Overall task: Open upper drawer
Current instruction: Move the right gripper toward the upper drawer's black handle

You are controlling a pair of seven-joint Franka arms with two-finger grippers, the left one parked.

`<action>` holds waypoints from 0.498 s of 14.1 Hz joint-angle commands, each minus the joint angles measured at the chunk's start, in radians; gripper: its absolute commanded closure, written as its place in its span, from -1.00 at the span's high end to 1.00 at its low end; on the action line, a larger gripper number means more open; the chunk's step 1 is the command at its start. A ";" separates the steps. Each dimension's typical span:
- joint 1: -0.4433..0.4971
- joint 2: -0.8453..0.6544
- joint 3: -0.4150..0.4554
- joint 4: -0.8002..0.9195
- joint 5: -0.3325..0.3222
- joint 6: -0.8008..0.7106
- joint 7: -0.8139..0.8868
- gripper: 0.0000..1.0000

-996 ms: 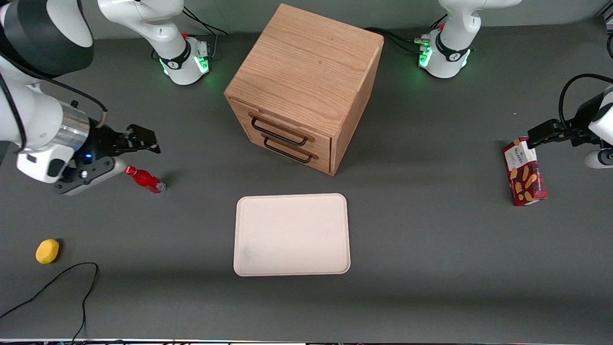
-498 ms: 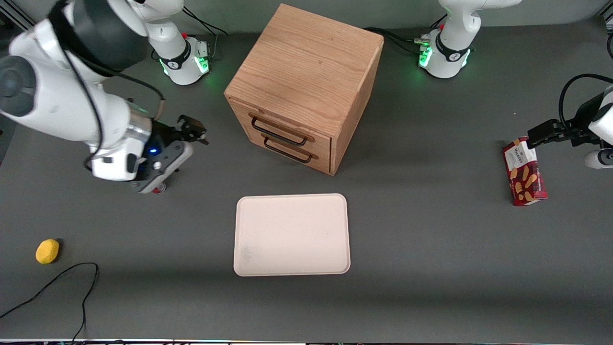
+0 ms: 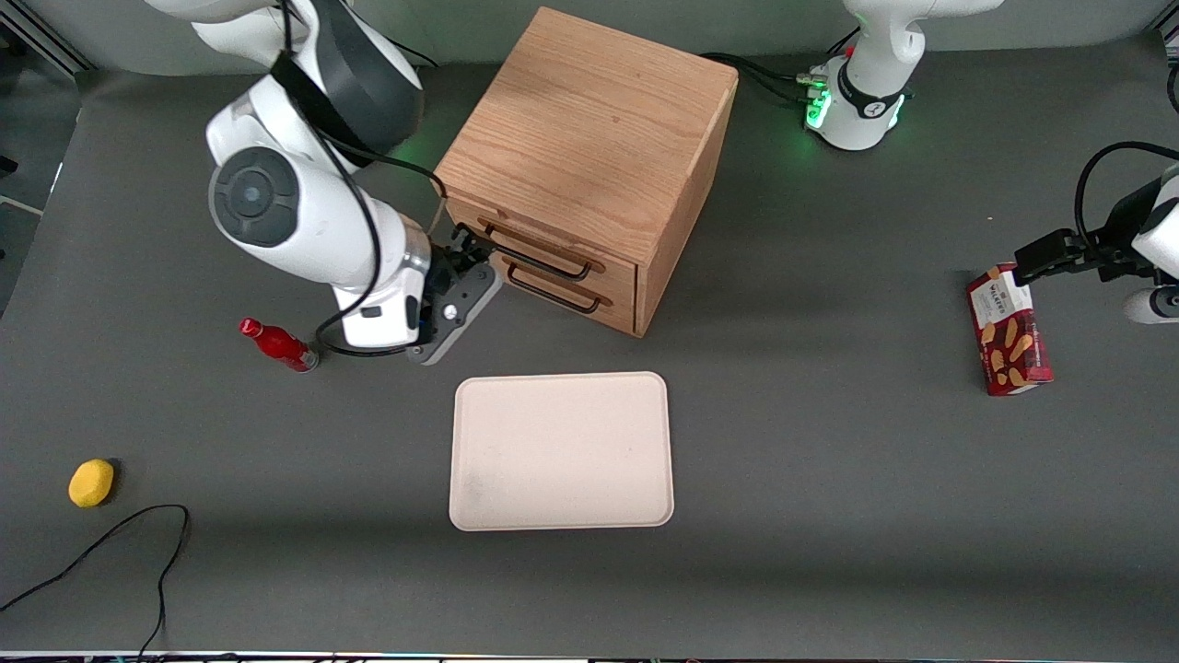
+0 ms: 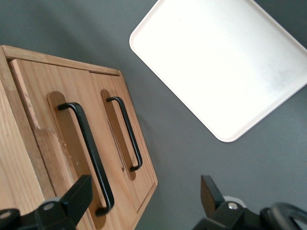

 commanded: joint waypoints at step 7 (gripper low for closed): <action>0.066 0.022 -0.010 -0.079 0.013 0.073 -0.016 1.00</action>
